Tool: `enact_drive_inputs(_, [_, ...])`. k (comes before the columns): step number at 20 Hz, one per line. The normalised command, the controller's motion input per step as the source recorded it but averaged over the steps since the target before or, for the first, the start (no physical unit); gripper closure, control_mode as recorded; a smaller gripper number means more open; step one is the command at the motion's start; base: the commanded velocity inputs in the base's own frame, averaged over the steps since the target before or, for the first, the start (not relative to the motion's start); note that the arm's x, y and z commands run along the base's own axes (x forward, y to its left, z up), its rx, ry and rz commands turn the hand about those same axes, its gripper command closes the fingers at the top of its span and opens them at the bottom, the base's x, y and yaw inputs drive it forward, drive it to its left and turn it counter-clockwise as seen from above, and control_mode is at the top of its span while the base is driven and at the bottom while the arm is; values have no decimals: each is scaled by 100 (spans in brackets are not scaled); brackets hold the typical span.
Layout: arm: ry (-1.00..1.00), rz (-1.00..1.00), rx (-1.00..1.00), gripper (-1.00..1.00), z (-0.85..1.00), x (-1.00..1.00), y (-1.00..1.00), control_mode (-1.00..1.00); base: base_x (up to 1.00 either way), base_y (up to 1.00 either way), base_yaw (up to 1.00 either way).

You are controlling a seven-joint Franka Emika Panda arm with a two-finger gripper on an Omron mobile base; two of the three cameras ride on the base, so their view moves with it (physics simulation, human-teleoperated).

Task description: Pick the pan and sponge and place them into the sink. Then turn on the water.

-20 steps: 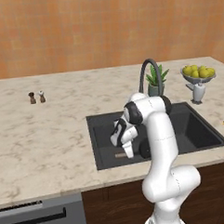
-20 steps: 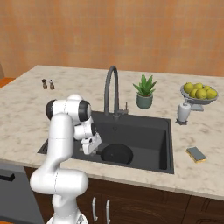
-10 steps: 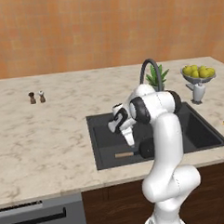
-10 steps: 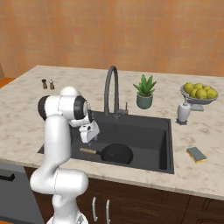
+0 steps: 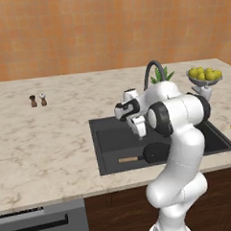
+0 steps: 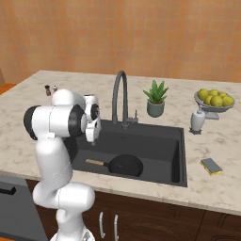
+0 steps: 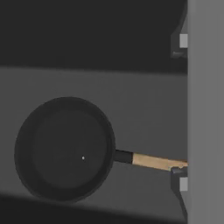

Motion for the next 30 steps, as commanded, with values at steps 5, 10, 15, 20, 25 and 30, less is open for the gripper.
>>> enact_drive_inputs(5, [-9, 33, 14, -100, 100, -58, -4, -100, 0, 0, 0])
enact_drive_inputs(10, [-18, 24, 2, -100, 100, -76, 0, -100, 0, 0, 0])
enact_drive_inputs(15, [-24, 25, -1, -100, 100, -57, -4, -100, 0, 0, 0])
enact_drive_inputs(20, [-14, 38, 0, -100, 100, -76, -28, -100, 0, 0, 0])
enact_drive_inputs(25, [-5, 40, -14, -100, 60, -58, -10, -100, 0, 0, 0])
enact_drive_inputs(30, [-1, 36, -20, -100, 30, -34, 0, -100, 0, 0, 0])
